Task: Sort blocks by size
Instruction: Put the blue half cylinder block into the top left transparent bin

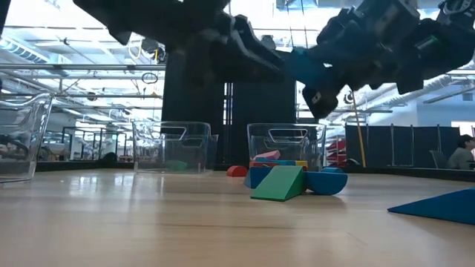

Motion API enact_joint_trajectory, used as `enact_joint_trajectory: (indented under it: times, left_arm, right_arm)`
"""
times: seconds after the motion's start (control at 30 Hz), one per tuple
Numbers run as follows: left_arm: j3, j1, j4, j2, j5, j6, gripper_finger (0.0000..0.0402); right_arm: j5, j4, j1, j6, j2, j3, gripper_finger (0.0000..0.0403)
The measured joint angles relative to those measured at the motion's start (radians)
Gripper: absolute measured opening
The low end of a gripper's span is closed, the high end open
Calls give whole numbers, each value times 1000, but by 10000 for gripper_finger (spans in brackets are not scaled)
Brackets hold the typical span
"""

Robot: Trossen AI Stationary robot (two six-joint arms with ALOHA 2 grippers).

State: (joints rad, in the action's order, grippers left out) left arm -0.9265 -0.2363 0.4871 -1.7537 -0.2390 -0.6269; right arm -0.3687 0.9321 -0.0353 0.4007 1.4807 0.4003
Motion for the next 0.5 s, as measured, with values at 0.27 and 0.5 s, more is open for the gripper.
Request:
enact_joint_trajectory:
  times: [0.27,0.5]
  left_arm:
    - [-75,1,17,-83,-5,-44,246]
    - [-91,0,8,-83,12,-68,246]
  right_arm:
    - [4,-57,0,1,18,38,127]
    - [29,-72,-2,0,28,41,128]
